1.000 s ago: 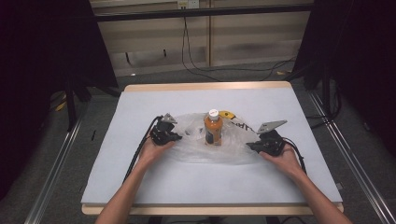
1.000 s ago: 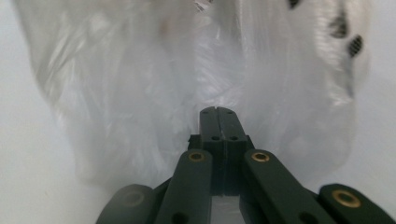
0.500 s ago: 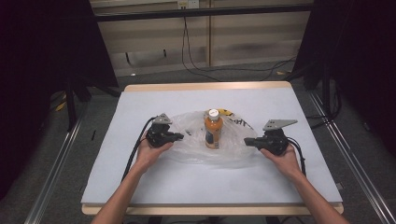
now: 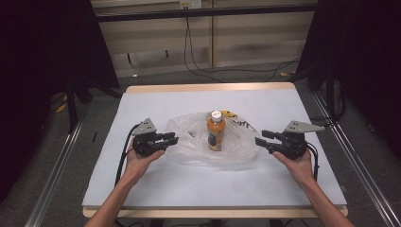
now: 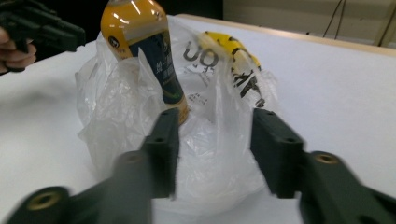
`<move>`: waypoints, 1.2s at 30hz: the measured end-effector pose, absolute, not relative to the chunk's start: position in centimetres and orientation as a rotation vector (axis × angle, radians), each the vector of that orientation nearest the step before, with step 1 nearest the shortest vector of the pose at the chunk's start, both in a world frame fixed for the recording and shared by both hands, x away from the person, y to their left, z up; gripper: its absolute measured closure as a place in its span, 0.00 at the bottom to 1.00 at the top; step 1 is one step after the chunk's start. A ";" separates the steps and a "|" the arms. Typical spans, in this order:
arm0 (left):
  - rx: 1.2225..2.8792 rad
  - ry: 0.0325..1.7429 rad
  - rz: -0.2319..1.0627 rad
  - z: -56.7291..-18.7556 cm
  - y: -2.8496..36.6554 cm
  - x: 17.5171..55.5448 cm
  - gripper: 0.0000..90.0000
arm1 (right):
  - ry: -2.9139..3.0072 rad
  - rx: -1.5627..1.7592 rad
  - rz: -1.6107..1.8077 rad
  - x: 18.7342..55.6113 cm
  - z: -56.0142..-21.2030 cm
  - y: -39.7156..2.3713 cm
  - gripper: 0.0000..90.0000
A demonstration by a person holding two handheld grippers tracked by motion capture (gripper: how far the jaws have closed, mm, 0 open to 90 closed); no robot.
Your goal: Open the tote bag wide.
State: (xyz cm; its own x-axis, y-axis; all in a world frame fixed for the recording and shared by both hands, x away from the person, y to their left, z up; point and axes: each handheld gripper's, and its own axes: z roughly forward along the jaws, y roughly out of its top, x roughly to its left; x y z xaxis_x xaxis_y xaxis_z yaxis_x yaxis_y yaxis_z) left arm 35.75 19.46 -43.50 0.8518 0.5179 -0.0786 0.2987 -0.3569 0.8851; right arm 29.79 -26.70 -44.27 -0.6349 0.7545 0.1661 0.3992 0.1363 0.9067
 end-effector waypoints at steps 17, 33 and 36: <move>1.876 0.628 0.361 -43.7 21.1 32.0 0.08 | 1.993 1.147 1.479 26.1 -44.1 -27.4 0.04; 1.805 0.695 0.390 -44.7 24.6 28.0 0.03 | 1.858 1.218 1.476 22.1 -44.4 -29.6 0.01; 1.808 0.710 0.397 -45.1 25.2 27.4 0.03 | 1.842 1.234 1.464 21.6 -44.7 -29.8 0.02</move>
